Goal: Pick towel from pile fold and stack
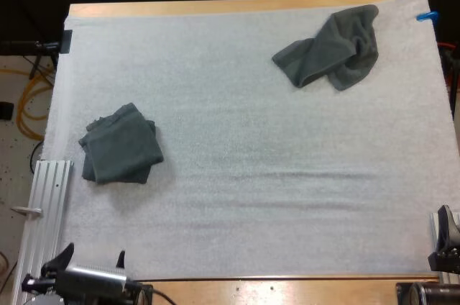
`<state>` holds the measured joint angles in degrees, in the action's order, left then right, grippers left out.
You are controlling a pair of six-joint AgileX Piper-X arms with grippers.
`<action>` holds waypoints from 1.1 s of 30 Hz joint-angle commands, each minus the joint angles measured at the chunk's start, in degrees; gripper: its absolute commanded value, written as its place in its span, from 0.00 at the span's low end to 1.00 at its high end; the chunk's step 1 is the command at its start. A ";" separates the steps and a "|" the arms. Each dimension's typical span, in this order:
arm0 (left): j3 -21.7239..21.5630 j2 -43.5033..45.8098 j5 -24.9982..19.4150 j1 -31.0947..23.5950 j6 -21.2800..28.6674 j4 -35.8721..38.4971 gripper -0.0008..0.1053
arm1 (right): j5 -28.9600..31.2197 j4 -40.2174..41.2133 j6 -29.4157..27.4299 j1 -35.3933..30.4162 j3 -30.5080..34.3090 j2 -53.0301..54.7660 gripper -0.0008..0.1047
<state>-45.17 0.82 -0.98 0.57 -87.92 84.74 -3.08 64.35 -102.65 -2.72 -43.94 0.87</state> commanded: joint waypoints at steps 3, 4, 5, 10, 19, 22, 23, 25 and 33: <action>2.30 8.01 -0.52 -0.11 -0.99 -8.11 0.70 | -0.66 -2.86 -0.01 0.00 1.28 2.24 0.75; 2.92 8.01 -0.47 -0.11 -1.35 -10.40 0.70 | -0.81 -3.37 -0.01 0.00 1.76 2.19 0.75; 4.10 8.01 -0.33 -0.11 -2.61 -13.82 0.70 | -0.97 -4.21 -0.01 0.00 2.47 2.09 0.75; 8.55 7.97 2.10 -0.11 -7.25 -23.05 0.70 | -0.98 -5.74 -0.01 0.00 5.44 2.10 0.75; 14.97 7.88 4.77 -0.11 -7.40 -25.19 0.70 | -1.01 -5.74 -0.01 0.00 12.99 2.10 0.75; 14.97 7.88 4.77 -0.11 -7.40 -25.16 0.70 | -1.01 -6.57 0.67 0.00 14.49 2.10 0.75; 14.97 7.88 4.77 -0.11 -7.40 -25.16 0.70 | -1.01 -6.72 0.88 0.00 14.58 2.10 0.75; 14.97 7.88 4.77 -0.11 -7.40 -25.16 0.70 | -1.01 -6.70 0.87 0.00 14.57 2.10 0.75; 14.97 7.88 4.77 -0.11 -7.40 -25.16 0.70 | -0.55 -6.70 1.33 0.00 14.57 2.10 0.75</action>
<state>-29.96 0.69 3.62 0.57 -94.48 60.11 -3.51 58.43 -101.22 -2.72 -29.20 0.75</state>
